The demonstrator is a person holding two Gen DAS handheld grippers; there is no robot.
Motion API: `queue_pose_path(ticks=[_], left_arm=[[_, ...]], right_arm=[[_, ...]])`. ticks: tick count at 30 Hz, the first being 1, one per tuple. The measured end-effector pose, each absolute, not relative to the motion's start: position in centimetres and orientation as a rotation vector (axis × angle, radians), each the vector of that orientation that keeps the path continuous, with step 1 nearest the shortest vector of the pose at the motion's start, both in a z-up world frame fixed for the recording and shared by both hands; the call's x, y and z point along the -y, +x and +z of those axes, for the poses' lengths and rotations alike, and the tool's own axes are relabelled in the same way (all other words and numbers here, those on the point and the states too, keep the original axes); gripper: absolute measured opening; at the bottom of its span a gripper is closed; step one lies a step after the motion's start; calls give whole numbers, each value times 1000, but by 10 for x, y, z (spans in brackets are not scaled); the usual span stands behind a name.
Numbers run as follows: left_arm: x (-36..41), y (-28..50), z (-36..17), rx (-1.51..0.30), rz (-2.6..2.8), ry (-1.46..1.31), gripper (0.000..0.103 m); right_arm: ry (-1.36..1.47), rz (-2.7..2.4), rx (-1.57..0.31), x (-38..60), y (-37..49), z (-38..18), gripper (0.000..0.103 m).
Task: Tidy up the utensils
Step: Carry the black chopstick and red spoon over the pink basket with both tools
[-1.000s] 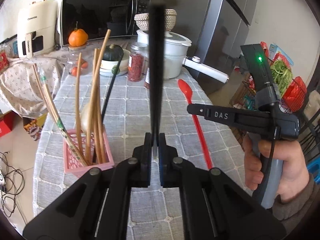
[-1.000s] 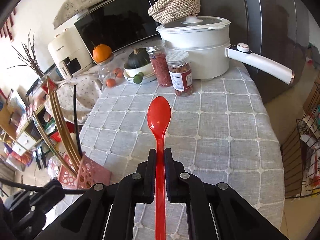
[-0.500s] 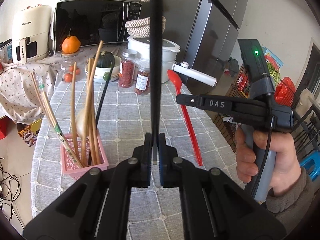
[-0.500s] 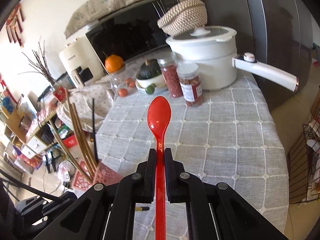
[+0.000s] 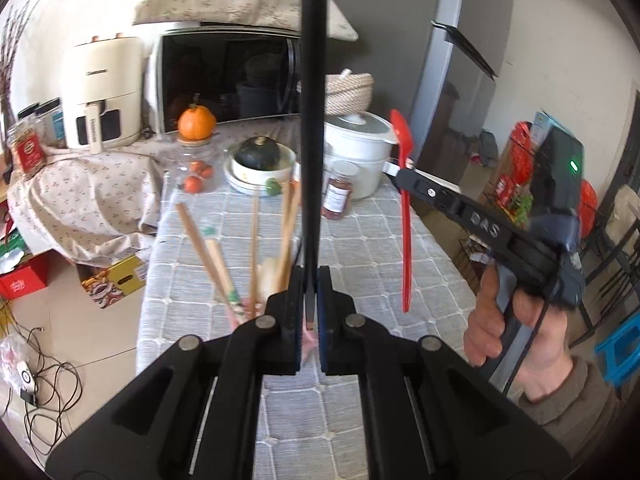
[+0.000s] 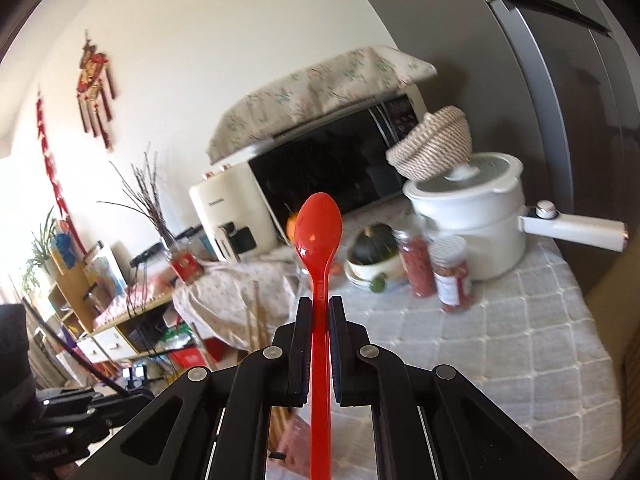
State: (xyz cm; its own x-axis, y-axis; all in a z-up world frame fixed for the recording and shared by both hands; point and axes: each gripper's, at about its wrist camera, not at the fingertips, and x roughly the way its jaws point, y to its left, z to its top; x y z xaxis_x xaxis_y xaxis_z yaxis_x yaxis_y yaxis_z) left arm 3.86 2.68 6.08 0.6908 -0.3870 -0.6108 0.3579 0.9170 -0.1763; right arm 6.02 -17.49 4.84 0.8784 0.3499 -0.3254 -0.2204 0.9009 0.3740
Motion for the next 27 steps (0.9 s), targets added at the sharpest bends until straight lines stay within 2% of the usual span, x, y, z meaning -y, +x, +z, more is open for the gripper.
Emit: queue_pose_path(ticks=[6,18,22,27], left_arm=[[-42,48,54,-734,-407,-58,7],[-36,75,27,-876,-436,-17,7],[-34,72,29,-841,-417,-10,27],[-42,69,32,-821,-386,-22,30]], right_arm=[[290,338,-322,134,57,47,8],[273,303,-298,109,62,37,8],[268,299,-298,103,63,34,8],[268,302,-316,101,68,27,8]])
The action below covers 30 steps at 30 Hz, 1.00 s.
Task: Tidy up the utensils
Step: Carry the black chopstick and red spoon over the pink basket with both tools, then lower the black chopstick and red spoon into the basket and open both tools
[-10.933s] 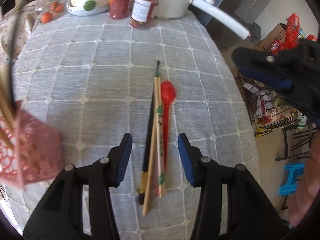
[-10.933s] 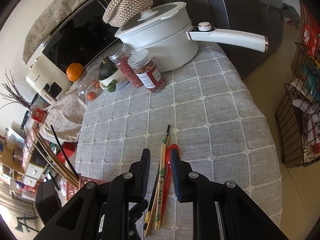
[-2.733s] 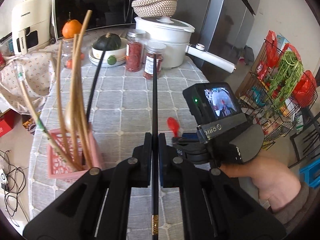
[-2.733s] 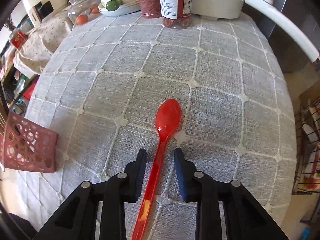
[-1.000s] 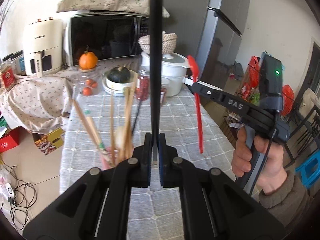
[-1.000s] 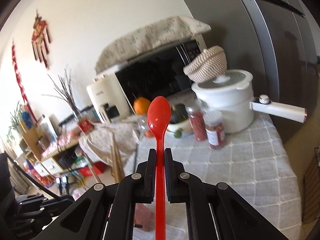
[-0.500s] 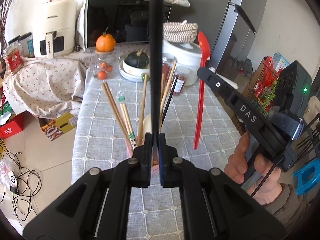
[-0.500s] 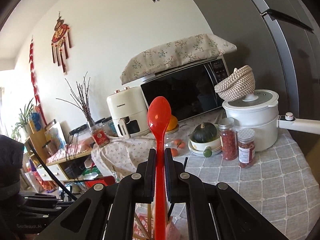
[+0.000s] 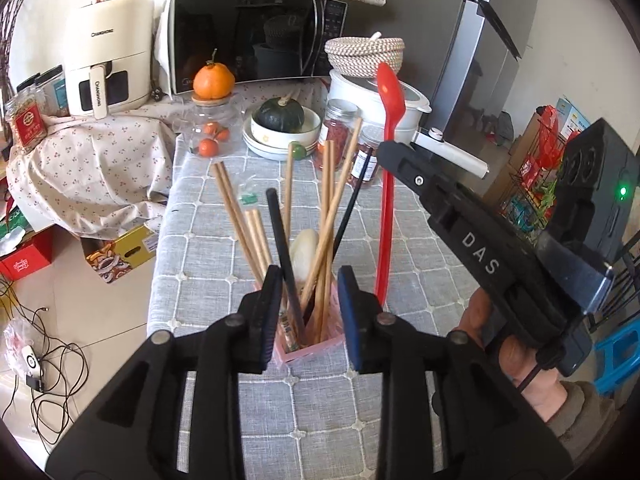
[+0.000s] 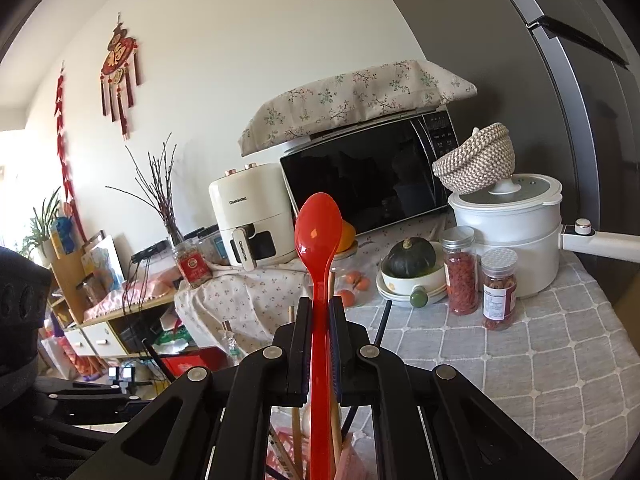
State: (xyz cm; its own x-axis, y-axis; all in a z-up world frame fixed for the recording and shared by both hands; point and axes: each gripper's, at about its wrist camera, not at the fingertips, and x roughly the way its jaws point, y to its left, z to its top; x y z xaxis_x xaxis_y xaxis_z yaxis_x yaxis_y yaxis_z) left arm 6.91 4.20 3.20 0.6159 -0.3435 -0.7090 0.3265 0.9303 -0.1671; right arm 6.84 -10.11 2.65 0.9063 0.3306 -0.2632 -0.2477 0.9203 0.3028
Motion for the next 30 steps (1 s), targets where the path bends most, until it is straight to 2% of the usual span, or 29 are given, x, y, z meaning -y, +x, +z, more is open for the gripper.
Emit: queue_pose_path(ticks=[5,9,19,22,25,30], left_arm=[[-53,67,33,-814,-367,-61,32],[-61,66,32,-806,-324,-89,43],[-61,65,25,-813,-285,-76,44],[-59,65,23,-806,-263,-48,51],[-61,65,21,-803,-238,-36,53],[-67,61,23,-787,-225,-45,53]], right_arm=[[261,301,-327,100,72,20,8],[239,285,-327,94,73,15,8],[216,267,-284,78,70,4,8],[179,250,-277,69,68,-2,8],[167,263,-291,64,67,-7,8],[149,253,-347,66,66,-13,16]])
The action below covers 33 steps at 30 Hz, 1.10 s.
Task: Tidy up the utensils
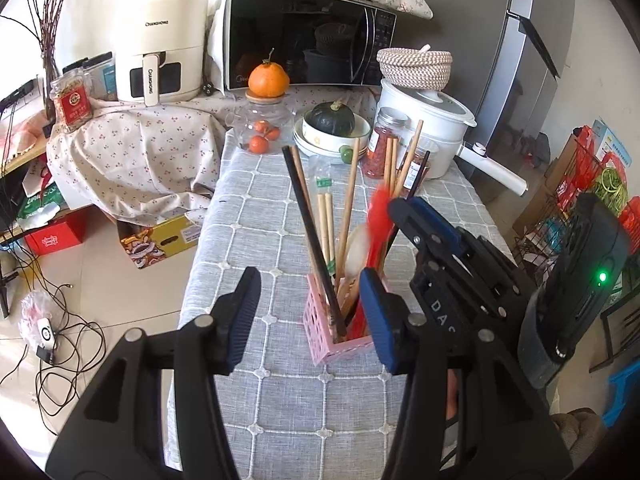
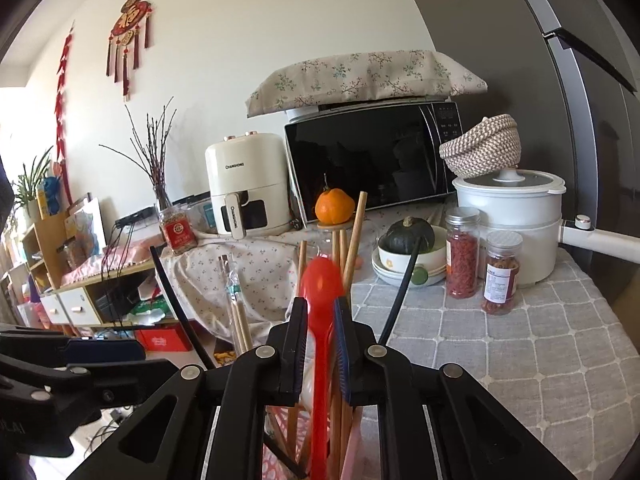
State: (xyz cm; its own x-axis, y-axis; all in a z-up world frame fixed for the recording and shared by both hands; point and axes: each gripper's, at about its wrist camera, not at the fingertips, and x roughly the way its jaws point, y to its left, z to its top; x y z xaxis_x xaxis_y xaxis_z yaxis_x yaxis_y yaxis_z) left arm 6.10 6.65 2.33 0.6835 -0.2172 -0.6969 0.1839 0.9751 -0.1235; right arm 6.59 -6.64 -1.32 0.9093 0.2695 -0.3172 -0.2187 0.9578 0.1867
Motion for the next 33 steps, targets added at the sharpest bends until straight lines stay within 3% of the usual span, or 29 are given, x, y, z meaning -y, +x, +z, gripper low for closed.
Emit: queue_pose_path(ticks=[4,8,10,12,16,20,22,29,33], left_arm=[[-71,59,25,-778,-199,-52,53],[-73,56,24,-772,-173,-56,54],[-72,52,24,-761,-159,-41,54],[-71,48,25,-749,-134,-25,55],[-73,35,28,-724,-61,-19,67],[-76,17,32,-705,-33,-32,71],[-76,6,33,-694,-15,-38,80],[-73,-18,20,-714,-19,-44,85],[-73,-19,12,-764,-38,-68,85]], right_arm=[[162,247,-388,75,63,-10,21],[184,251,-407,85,54,1,42],[183,255,-409,88,47,7,45],[164,252,-428,90,41,13,56],[140,261,-464,91,25,23,66],[119,227,-515,91,4,29,73],[110,225,-542,91,-11,31,78],[123,207,-624,100,-49,34,103],[123,225,-654,102,-56,28,103]])
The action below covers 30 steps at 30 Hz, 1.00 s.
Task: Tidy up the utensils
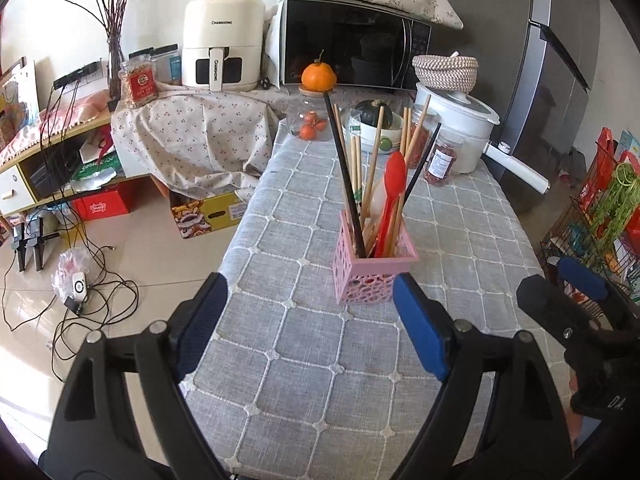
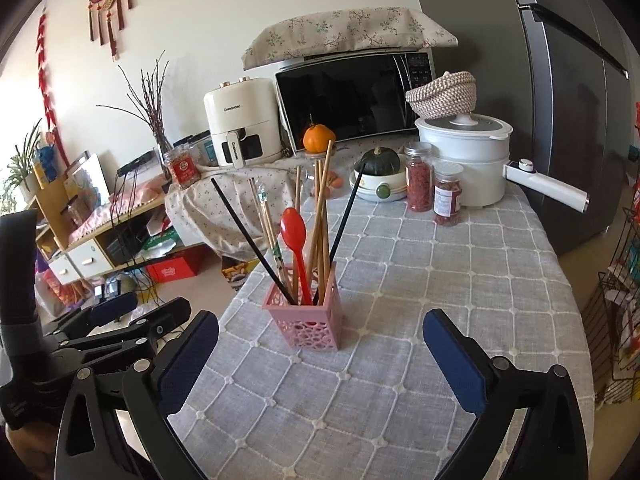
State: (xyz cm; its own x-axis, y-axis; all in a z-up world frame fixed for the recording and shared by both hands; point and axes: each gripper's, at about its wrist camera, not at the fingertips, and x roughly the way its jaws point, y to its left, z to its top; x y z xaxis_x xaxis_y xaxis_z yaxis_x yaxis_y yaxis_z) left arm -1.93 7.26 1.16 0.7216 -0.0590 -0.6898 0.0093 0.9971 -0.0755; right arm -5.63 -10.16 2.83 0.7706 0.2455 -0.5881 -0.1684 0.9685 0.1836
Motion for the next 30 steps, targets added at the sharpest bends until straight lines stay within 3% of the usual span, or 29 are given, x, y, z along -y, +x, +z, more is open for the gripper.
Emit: queue_pose_path(ticks=[30], left_arm=[[-56,-29,22,-703,-41,-5,86]], right_arm=[[49,162,-612,99,-65,31,103]])
